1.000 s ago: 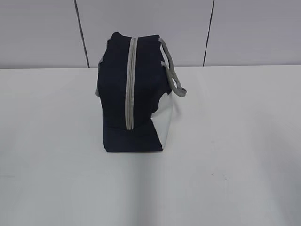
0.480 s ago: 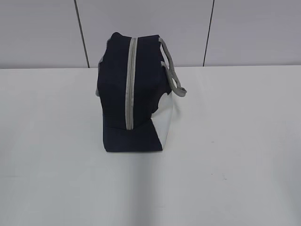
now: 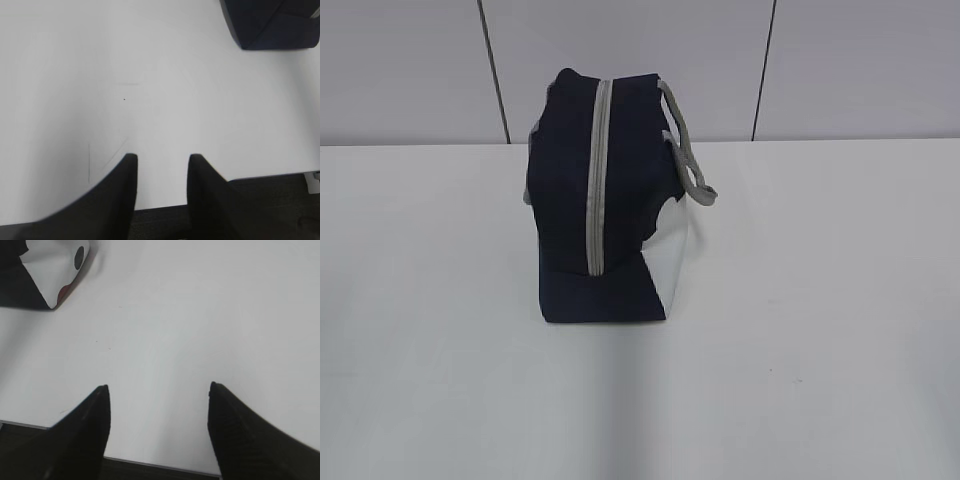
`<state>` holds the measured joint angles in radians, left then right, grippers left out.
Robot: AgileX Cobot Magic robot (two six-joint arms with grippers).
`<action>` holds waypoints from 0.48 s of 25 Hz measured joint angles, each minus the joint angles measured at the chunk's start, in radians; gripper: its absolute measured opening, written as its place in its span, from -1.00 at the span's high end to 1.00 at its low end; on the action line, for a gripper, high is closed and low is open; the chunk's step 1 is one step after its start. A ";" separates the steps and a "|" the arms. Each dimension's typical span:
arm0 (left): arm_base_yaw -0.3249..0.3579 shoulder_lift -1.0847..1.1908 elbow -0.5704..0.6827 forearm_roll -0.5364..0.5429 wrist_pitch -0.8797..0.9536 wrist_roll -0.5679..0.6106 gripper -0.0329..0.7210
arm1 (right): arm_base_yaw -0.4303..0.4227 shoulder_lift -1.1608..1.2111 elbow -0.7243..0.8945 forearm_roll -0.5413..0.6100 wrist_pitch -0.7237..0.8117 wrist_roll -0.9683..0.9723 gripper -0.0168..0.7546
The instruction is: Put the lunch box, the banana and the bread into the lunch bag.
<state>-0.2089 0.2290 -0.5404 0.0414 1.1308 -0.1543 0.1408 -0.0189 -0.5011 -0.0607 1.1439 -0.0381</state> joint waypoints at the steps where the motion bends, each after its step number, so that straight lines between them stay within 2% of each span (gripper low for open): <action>1: 0.000 0.000 0.000 0.000 0.000 0.000 0.23 | 0.000 0.000 0.000 0.000 0.000 0.000 -0.23; 12: 0.000 0.000 0.000 0.000 0.000 0.000 0.28 | 0.000 0.000 0.000 0.000 0.000 -0.002 -0.23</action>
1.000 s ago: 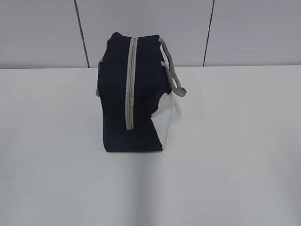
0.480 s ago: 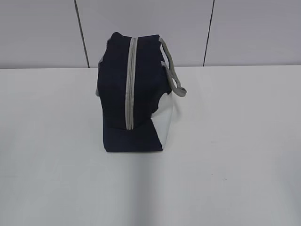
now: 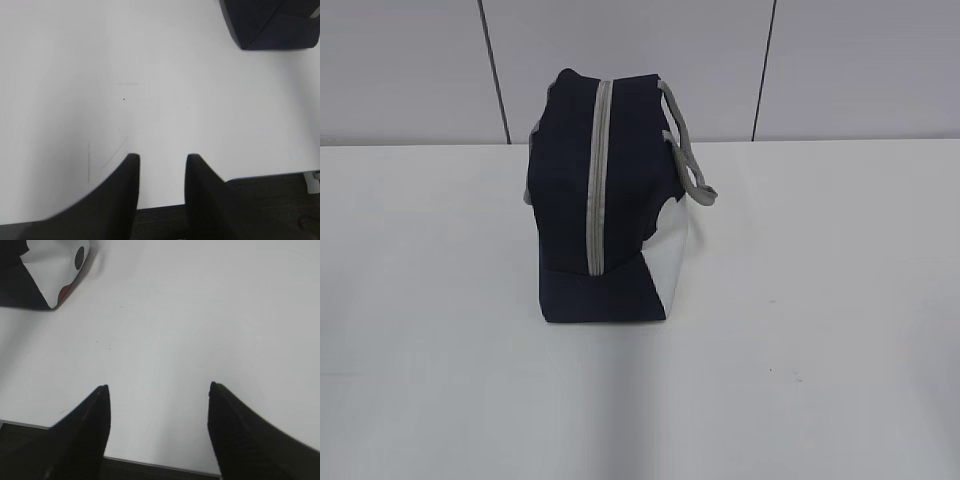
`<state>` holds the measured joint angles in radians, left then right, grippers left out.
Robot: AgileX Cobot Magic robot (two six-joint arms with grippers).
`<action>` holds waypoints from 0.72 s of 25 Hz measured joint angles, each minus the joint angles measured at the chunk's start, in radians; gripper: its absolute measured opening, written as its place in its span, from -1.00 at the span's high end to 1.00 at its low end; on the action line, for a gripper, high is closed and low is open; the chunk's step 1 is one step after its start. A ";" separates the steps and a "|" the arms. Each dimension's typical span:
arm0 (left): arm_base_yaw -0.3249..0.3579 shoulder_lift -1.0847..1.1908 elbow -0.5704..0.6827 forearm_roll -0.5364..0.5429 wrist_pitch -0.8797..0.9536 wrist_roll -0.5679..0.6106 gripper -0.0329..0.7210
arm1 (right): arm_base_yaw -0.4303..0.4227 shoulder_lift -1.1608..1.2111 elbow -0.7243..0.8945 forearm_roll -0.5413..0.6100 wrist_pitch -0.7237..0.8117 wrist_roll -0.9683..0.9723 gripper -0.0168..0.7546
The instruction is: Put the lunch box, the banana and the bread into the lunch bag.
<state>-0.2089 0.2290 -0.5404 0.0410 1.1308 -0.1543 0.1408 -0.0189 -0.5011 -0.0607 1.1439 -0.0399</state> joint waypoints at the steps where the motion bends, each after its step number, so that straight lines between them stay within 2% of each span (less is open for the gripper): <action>1: 0.000 0.000 0.000 0.000 0.000 0.000 0.28 | 0.000 0.000 0.000 0.000 0.000 0.000 -0.23; 8: 0.000 -0.006 0.000 0.000 0.000 0.000 0.28 | 0.000 0.000 0.000 0.000 0.000 0.000 -0.23; 14: 0.001 -0.103 0.000 -0.001 0.001 0.000 0.29 | 0.000 0.000 0.001 0.000 0.000 0.000 -0.23; 18: 0.038 -0.180 0.000 -0.001 0.006 0.000 0.29 | -0.006 0.000 0.001 0.000 0.000 0.000 -0.23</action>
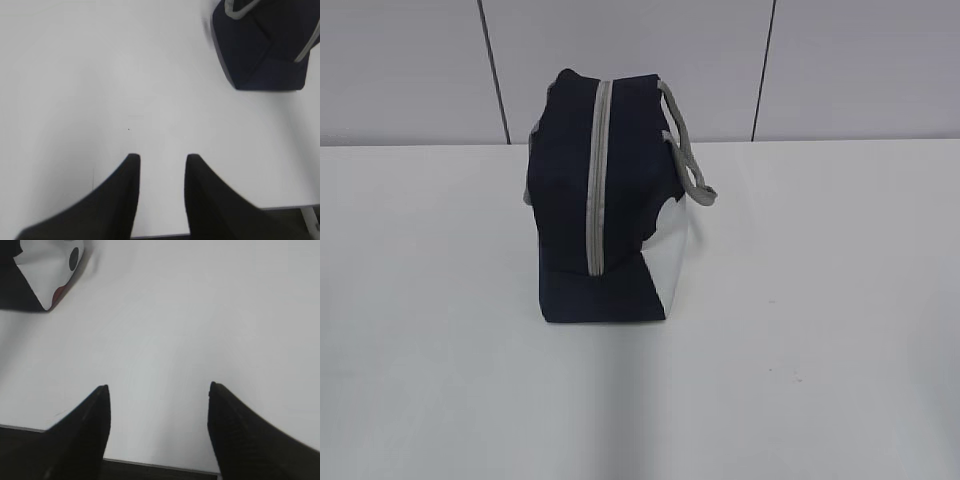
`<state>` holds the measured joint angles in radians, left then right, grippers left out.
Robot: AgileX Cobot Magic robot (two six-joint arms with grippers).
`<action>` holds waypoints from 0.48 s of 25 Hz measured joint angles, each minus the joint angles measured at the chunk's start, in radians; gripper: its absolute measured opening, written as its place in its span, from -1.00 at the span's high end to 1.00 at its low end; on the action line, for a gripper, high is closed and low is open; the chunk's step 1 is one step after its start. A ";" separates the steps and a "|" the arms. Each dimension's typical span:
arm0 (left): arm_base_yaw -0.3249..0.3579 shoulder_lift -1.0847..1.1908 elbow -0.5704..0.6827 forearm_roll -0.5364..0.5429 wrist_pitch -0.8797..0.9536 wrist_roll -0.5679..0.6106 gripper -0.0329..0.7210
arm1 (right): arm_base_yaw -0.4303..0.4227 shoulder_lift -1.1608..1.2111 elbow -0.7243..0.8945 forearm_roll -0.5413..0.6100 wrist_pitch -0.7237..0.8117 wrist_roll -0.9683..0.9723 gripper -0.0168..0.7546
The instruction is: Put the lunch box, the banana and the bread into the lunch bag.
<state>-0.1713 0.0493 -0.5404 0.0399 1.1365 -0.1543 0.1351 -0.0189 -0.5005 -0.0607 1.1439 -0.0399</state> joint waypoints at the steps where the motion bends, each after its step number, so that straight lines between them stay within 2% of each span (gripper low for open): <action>1: 0.011 -0.019 0.000 0.000 0.000 0.000 0.29 | -0.009 0.000 0.000 0.000 0.000 0.000 -0.23; 9: 0.106 -0.065 0.000 -0.001 0.007 0.000 0.29 | -0.145 0.000 0.000 0.000 0.000 0.000 -0.23; 12: 0.130 -0.065 0.000 -0.003 0.007 0.000 0.29 | -0.171 0.000 0.000 0.000 0.000 0.000 -0.23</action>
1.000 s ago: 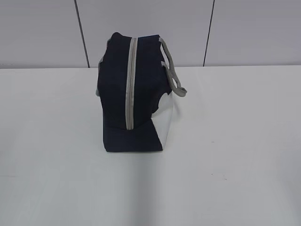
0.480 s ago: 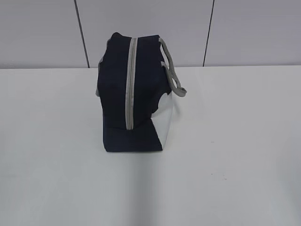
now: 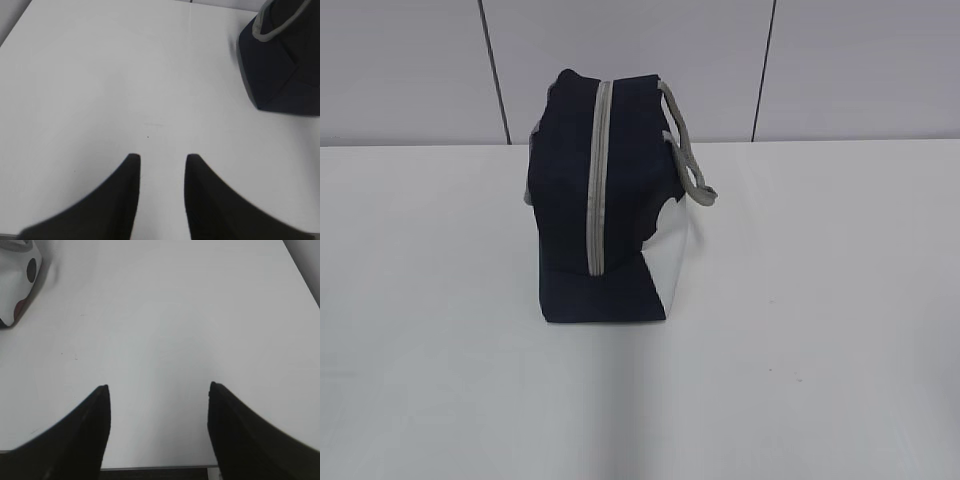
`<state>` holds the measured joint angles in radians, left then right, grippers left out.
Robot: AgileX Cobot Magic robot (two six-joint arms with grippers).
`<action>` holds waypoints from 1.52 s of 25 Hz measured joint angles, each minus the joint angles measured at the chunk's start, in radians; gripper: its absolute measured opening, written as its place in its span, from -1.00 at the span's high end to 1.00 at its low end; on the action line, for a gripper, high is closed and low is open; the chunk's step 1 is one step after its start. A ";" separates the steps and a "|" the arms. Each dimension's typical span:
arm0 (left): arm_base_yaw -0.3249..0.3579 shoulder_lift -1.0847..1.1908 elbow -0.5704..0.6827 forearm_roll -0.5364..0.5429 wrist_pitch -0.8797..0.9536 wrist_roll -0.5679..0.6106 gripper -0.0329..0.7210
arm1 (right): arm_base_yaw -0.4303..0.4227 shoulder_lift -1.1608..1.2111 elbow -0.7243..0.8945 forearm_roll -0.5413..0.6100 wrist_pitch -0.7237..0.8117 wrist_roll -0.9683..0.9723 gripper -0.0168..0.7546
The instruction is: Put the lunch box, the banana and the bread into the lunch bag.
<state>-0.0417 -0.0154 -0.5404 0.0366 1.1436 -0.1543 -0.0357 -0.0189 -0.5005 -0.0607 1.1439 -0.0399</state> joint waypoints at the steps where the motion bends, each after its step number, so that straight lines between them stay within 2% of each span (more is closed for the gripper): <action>1: 0.002 0.000 0.000 0.000 0.000 0.000 0.29 | 0.000 0.000 0.000 0.000 0.000 0.000 -0.23; 38: 0.002 0.000 0.000 0.006 0.000 0.000 0.29 | -0.003 0.000 0.000 0.000 0.000 -0.002 -0.23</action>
<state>-0.0395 -0.0154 -0.5404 0.0426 1.1436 -0.1543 -0.0386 -0.0189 -0.5005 -0.0607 1.1439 -0.0418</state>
